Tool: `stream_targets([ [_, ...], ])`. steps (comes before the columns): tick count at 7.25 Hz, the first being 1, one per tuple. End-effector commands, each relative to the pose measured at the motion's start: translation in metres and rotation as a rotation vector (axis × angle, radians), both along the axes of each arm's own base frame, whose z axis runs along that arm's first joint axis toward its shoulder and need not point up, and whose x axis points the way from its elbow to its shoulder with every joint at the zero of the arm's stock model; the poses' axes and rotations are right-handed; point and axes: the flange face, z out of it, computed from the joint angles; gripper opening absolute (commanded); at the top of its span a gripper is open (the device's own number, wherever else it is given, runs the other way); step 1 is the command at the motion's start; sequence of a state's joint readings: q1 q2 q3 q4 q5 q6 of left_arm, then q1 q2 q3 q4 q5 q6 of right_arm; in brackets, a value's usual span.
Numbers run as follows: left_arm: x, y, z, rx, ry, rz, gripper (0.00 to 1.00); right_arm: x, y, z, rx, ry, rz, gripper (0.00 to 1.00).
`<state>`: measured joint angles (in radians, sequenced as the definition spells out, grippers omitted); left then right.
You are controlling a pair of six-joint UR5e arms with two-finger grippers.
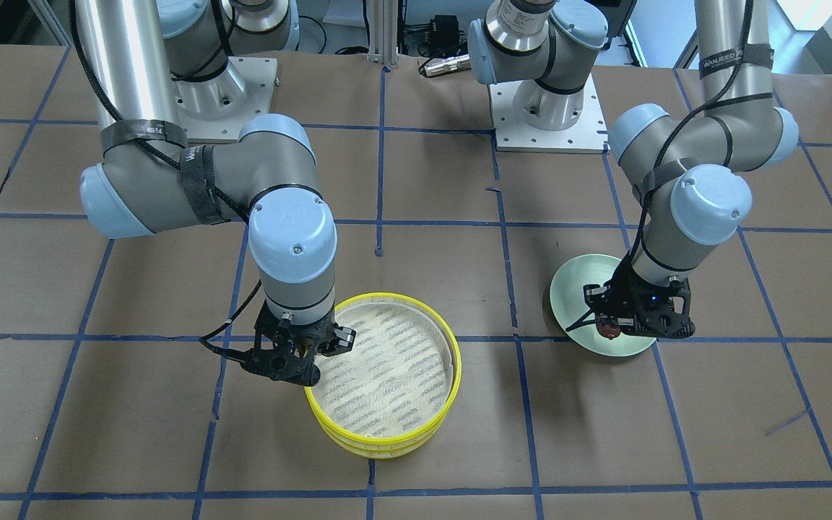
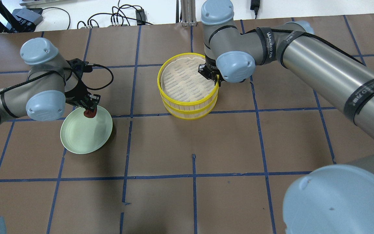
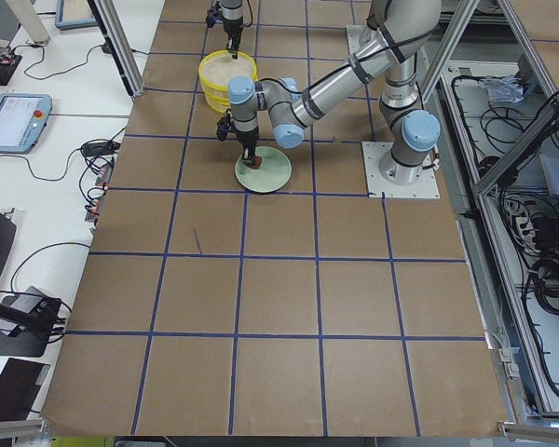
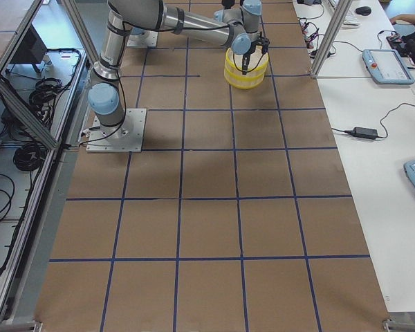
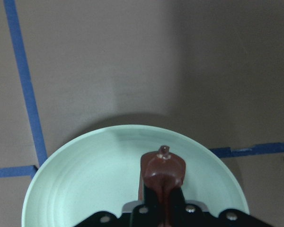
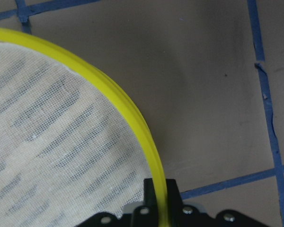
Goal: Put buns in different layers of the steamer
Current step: 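Grasp the brown bun on the plate with the left gripper, then release the brown bun on the top tier with left gripper while right withdraws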
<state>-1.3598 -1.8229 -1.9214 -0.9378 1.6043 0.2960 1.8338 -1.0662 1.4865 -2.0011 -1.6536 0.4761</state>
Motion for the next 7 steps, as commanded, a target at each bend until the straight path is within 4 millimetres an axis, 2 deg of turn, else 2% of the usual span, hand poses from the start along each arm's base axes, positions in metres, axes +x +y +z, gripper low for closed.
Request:
stream_targets([
  [1, -0.016, 0.015, 0.064, -0.062, 0.050, -0.001, 0.19, 0.008, 0.007, -0.001, 0.009, 0.011, 0.018, 0.09],
  [2, -0.025, 0.006, 0.098, -0.144, 0.132, 0.052, 0.19, 0.007, 0.009, -0.004, 0.013, 0.015, 0.026, 0.47],
  [3, -0.038, -0.008, 0.126, -0.200, 0.202, 0.106, 0.19, 0.005, 0.014, -0.009, 0.026, 0.020, 0.035, 0.99],
  [4, -0.068, -0.009, 0.137, -0.209, 0.232, 0.112, 0.19, -0.008, 0.012, 0.001, 0.022, 0.014, 0.052, 1.00],
  [5, -0.105, -0.006, 0.135, -0.200, 0.260, 0.174, 0.19, -0.036, 0.004, 0.026, -0.007, 0.009, 0.097, 1.00],
  [6, -0.138, 0.000, 0.133, -0.190, 0.279, 0.201, 0.19, -0.087, -0.001, 0.058, 0.000, 0.004, 0.085, 1.00],
  [7, -0.174, 0.007, 0.132, -0.182, 0.335, 0.195, 0.19, -0.128, 0.008, 0.096, 0.017, -0.050, 0.080, 1.00],
])
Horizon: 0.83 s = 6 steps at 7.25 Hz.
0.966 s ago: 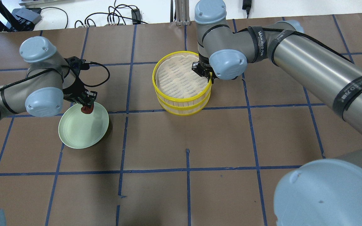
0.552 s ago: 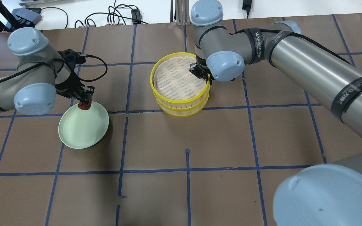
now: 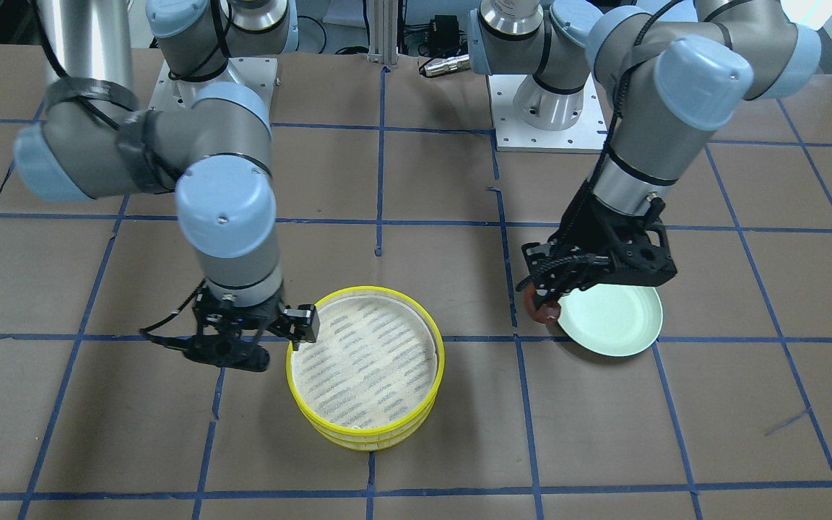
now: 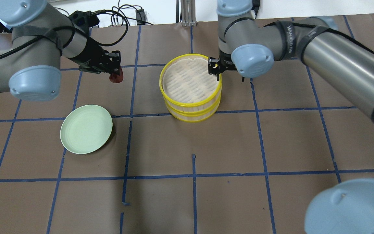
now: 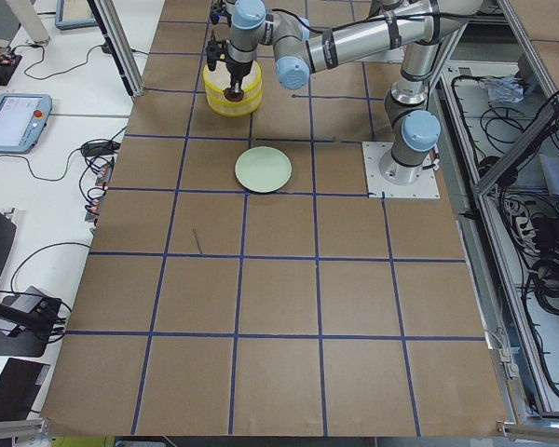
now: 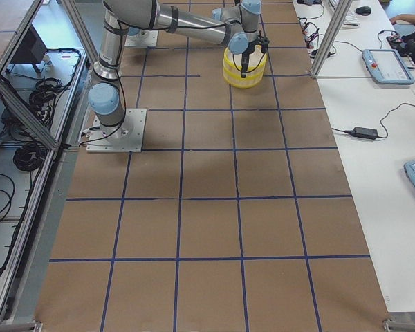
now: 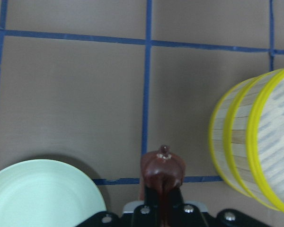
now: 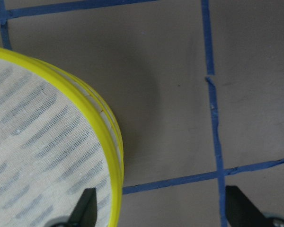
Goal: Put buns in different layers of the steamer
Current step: 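Release the brown bun on the top tier with left gripper while right withdraws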
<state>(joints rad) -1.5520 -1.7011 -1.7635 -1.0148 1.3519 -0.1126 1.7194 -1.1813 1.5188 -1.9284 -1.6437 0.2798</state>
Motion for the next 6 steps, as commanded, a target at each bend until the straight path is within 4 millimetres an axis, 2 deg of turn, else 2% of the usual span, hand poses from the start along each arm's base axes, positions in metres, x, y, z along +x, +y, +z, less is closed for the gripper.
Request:
stream_targets([
  [1, -0.069, 0.007, -0.009, -0.007, 0.097, 0.015, 0.19, -0.078, 0.025, 0.086, 0.002, -0.081, 0.015, 1.00],
  [2, -0.093, -0.005, -0.034, -0.034, 0.114, 0.021, 0.19, -0.084, 0.059, 0.130, 0.000, -0.082, 0.017, 1.00],
  [3, -0.127, -0.014, -0.062, -0.075, 0.151, 0.047, 0.19, -0.087, 0.090, 0.165, 0.001, -0.089, 0.054, 1.00],
  [4, -0.149, -0.020, -0.080, -0.100, 0.184, 0.078, 0.19, -0.087, 0.110, 0.184, -0.003, -0.089, 0.081, 1.00],
  [5, -0.159, -0.025, -0.084, -0.099, 0.192, 0.080, 0.19, -0.083, 0.113, 0.187, 0.001, -0.083, 0.095, 1.00],
  [6, -0.169, -0.023, -0.087, -0.089, 0.196, 0.078, 0.58, -0.083, 0.110, 0.180, 0.012, -0.081, 0.095, 1.00],
])
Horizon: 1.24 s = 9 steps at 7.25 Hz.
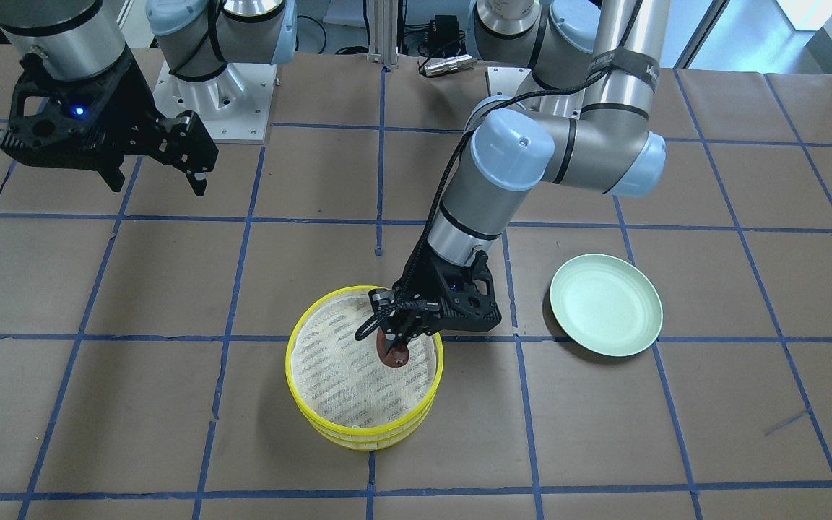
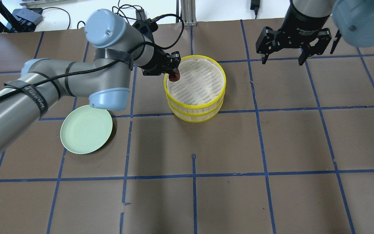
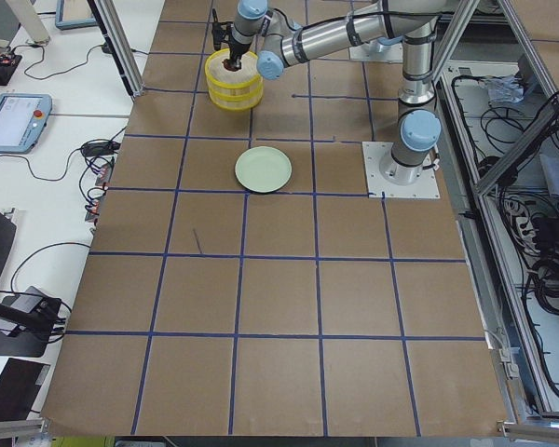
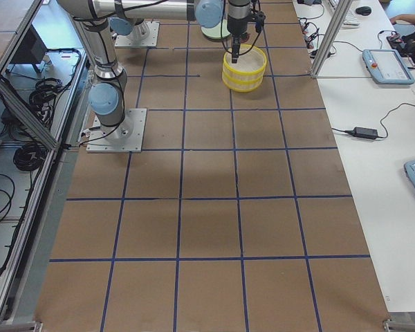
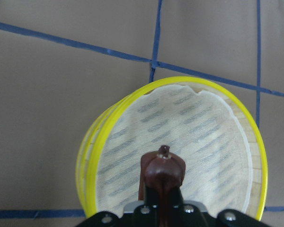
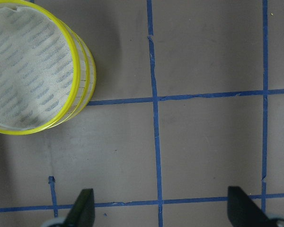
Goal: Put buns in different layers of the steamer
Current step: 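Release the brown bun on the top tier with left gripper while right withdraws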
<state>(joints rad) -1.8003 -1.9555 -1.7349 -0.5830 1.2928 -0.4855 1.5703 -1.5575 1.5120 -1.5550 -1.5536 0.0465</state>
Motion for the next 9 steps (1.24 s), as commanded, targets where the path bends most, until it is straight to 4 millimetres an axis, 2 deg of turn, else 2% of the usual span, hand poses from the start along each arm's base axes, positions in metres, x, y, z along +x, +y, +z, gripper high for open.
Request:
stream_targets([
  [1, -0.017, 0.000, -0.009, 0.025, 0.023, 0.032, 1.00, 0.001, 0.002, -0.002, 0.008, 0.004, 0.018, 1.00],
  [5, -0.016, 0.003, -0.013, 0.038, 0.021, 0.038, 1.00, 0.001, 0.003, 0.001, 0.008, 0.009, 0.025, 1.00],
  [6, -0.016, 0.001, -0.001, 0.010, 0.016, 0.026, 1.00, 0.001, 0.004, 0.003, 0.003, 0.006, 0.025, 1.00],
  [7, -0.006, 0.004, 0.016, 0.002, -0.025, -0.038, 1.00, 0.002, 0.004, 0.003, 0.005, 0.004, 0.027, 1.00],
  [8, 0.025, 0.011, 0.040, 0.042, -0.103, -0.118, 1.00, 0.002, 0.004, 0.003, 0.005, 0.004, 0.027, 1.00],
  [9, 0.078, 0.020, 0.065, 0.112, -0.204, -0.168, 1.00, 0.002, 0.004, 0.003, 0.005, 0.004, 0.027, 1.00],
])
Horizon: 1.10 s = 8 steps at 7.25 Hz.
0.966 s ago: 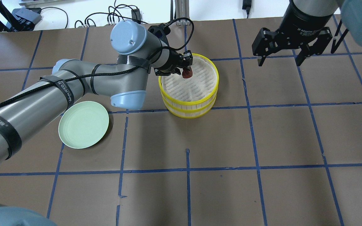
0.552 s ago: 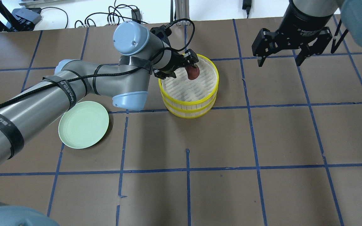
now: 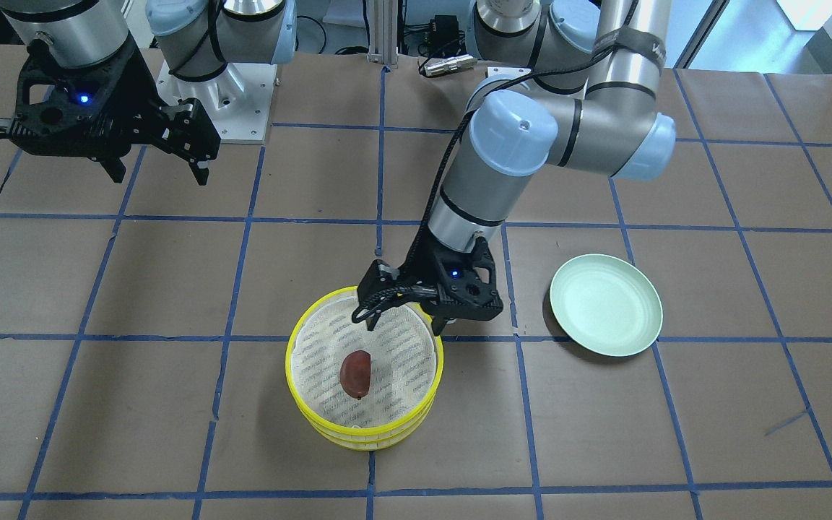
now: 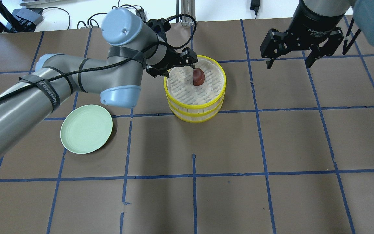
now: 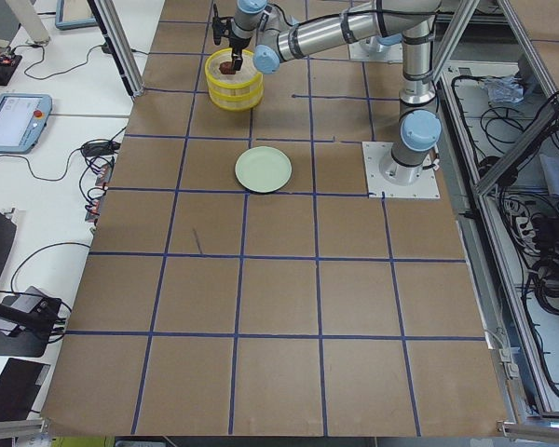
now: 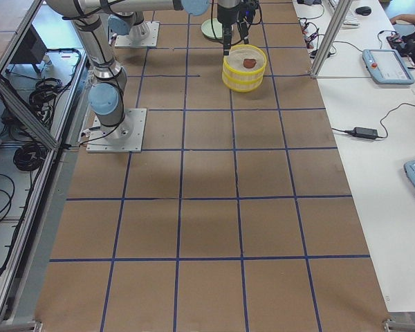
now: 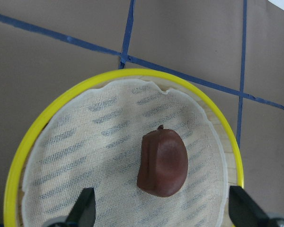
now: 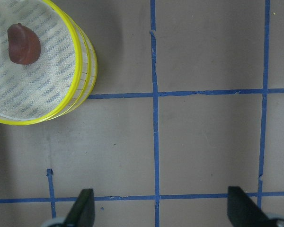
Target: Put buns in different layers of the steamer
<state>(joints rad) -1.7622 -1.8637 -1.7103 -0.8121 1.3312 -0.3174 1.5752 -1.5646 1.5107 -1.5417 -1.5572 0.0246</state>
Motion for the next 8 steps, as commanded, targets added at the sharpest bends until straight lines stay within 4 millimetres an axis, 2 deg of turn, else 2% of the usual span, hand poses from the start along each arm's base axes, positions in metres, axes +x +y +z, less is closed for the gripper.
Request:
stream_targets([
  [1, 0.095, 0.033, 0.062, 0.148, -0.134, -0.068, 1.00, 0.000, -0.001, -0.001, 0.000, -0.003, 0.000, 1.00],
  [2, 0.128, 0.047, 0.089, 0.204, -0.135, -0.052, 1.00, -0.001, -0.001, 0.000, -0.001, 0.001, -0.001, 1.00],
  [3, 0.145, 0.063, 0.118, 0.256, -0.160, -0.032, 1.00, -0.001, -0.001, -0.001, 0.002, 0.001, -0.001, 1.00],
  [4, 0.153, 0.079, 0.140, 0.292, -0.257, -0.048, 1.00, -0.001, -0.001, -0.001, 0.002, 0.000, -0.001, 1.00],
  [5, 0.154, 0.088, 0.147, 0.316, -0.278, -0.051, 1.00, -0.001, -0.001, -0.002, 0.005, 0.001, -0.001, 1.00],
  [8, 0.154, 0.088, 0.146, 0.317, -0.278, -0.053, 1.00, -0.001, -0.001, -0.004, 0.008, 0.001, -0.001, 1.00],
])
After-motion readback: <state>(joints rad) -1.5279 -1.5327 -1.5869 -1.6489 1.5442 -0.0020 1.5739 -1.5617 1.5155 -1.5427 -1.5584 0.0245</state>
